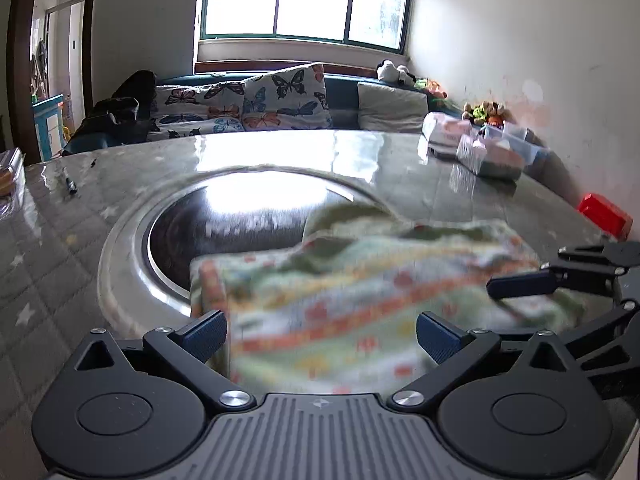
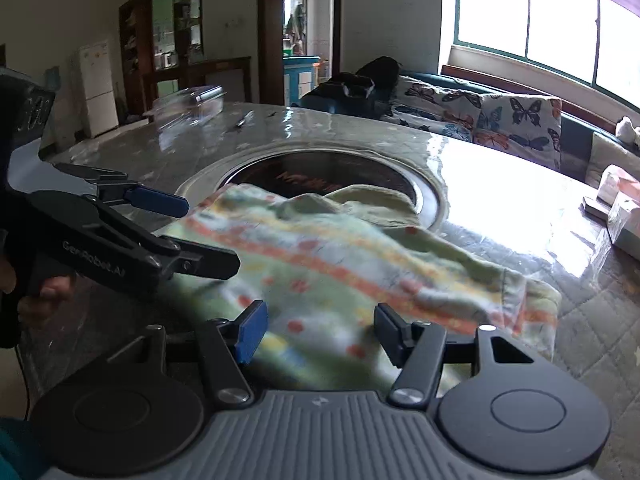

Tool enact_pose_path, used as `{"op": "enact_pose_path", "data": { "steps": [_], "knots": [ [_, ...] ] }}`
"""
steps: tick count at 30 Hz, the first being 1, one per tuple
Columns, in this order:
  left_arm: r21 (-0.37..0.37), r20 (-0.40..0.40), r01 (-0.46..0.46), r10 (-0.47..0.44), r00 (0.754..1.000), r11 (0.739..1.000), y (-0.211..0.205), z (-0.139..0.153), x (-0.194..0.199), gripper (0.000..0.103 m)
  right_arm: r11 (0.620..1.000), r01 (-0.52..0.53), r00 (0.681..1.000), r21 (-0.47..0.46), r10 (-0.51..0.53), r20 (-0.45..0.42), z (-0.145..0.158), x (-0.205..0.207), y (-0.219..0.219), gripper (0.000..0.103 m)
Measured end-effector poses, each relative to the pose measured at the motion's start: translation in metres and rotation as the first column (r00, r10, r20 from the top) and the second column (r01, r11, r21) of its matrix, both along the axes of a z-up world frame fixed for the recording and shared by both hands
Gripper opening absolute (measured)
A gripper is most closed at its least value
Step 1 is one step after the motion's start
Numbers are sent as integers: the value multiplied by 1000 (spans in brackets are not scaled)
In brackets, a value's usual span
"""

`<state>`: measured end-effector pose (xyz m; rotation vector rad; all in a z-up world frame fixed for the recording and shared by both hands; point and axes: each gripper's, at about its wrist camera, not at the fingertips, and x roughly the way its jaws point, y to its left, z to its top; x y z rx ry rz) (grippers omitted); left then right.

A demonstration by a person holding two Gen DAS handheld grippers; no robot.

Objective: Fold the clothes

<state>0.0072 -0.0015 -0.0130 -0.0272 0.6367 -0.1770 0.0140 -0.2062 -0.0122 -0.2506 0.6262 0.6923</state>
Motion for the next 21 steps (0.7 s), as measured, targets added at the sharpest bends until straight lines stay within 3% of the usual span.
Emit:
{"op": "enact_pose_path", "data": {
  "steps": [9, 21],
  "knots": [
    [19, 8, -32, 32, 999, 999, 4, -12, -16, 103, 1000, -15, 1000, 4, 15, 0, 1, -10, 3, 61],
    [14, 8, -67, 67, 998, 998, 15, -9, -20, 103, 994, 98, 995, 38, -97, -39, 1, -3, -35, 62]
  ]
}}
